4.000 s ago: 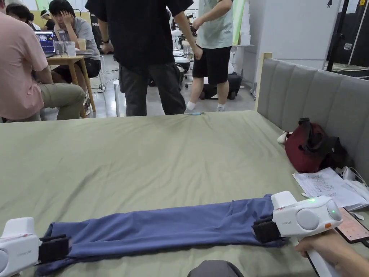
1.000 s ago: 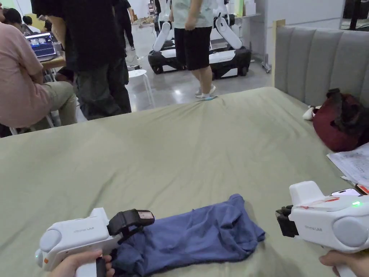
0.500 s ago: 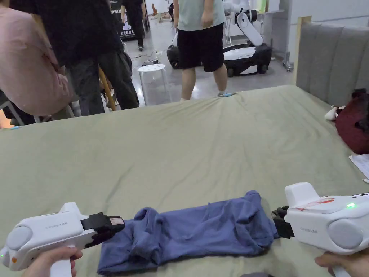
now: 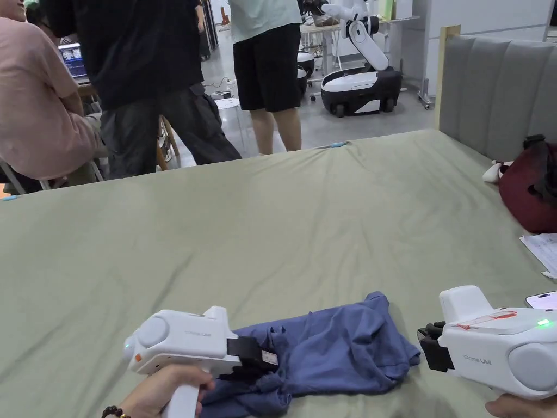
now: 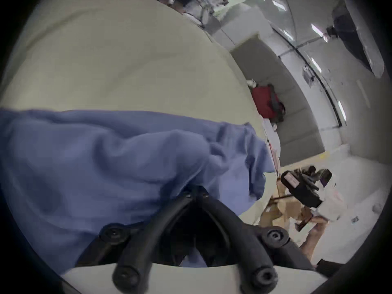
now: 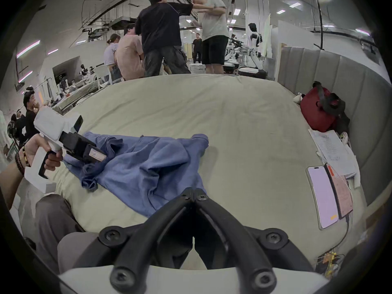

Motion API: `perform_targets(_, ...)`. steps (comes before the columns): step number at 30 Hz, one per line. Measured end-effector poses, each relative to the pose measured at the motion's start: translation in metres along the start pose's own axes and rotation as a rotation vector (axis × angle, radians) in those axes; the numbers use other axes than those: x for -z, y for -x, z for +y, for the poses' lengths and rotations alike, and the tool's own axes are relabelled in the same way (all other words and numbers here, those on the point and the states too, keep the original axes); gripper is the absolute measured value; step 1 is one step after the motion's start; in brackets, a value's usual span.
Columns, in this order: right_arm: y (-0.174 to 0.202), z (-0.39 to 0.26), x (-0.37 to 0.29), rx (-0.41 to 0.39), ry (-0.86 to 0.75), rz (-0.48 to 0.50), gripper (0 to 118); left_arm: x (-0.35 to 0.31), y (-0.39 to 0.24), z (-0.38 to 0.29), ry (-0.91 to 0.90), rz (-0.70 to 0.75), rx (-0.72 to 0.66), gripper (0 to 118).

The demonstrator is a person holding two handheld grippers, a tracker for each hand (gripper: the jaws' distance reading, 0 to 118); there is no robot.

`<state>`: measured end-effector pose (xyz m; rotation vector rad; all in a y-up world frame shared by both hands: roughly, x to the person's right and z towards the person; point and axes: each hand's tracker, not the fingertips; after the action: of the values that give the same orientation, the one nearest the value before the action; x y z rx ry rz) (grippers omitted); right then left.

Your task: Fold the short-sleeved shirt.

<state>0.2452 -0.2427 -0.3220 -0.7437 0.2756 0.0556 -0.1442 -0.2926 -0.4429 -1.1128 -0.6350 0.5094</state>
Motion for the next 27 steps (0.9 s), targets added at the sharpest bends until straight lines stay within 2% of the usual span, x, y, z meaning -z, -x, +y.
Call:
perform_targets(5, -0.008, -0.006, -0.004, 0.026, -0.002, -0.009, 0, -0.004, -0.007, -0.001, -0.052, -0.006, 0.013, 0)
perform_targets(9, -0.012, -0.008, -0.004, 0.035, 0.001, -0.014, 0, -0.052, 0.024, -0.015, -0.236, -0.086, -0.065, 0)
perform_targets(14, -0.010, -0.005, -0.001, 0.050, -0.007, -0.001, 0, -0.122, 0.081, -0.042, -0.409, 0.014, -0.212, 0)
perform_targets(15, -0.009, -0.005, -0.002, 0.052, -0.009, 0.009, 0, -0.134, 0.088, -0.046, -0.424, 0.046, -0.226, 6)
perform_targets(16, -0.007, -0.004, -0.002, 0.051, -0.012, 0.017, 0, -0.146, 0.093, -0.052, -0.454, 0.085, -0.235, 26)
perform_targets(17, -0.004, -0.004, -0.001, 0.046, -0.012, 0.023, 0, -0.156, 0.100, -0.055, -0.481, 0.103, -0.227, 74)
perform_targets(18, -0.002, -0.003, -0.001, 0.039, -0.011, 0.025, 0, -0.162, 0.103, -0.058, -0.482, 0.102, -0.218, 111)
perform_targets(19, 0.001, -0.003, 0.000, 0.031, -0.009, 0.025, 0, -0.165, 0.104, -0.061, -0.480, 0.104, -0.211, 118)
perform_targets(20, 0.004, -0.002, 0.001, 0.026, -0.007, 0.026, 0, -0.167, 0.109, -0.066, -0.487, 0.101, -0.207, 114)
perform_targets(22, 0.008, -0.002, 0.002, 0.022, -0.006, 0.033, 0, -0.174, 0.103, -0.084, -0.527, 0.057, -0.177, 118)
perform_targets(24, 0.011, -0.003, 0.002, 0.021, -0.004, 0.041, 0, -0.168, 0.108, -0.088, -0.471, 0.067, -0.227, 118)
perform_targets(25, 0.012, -0.003, 0.002, 0.019, -0.002, 0.042, 0, -0.151, 0.076, -0.078, -0.452, 0.048, -0.245, 118)
perform_targets(27, 0.013, -0.004, 0.002, 0.014, 0.001, 0.044, 0, -0.132, 0.068, -0.079, -0.409, 0.011, -0.269, 118)
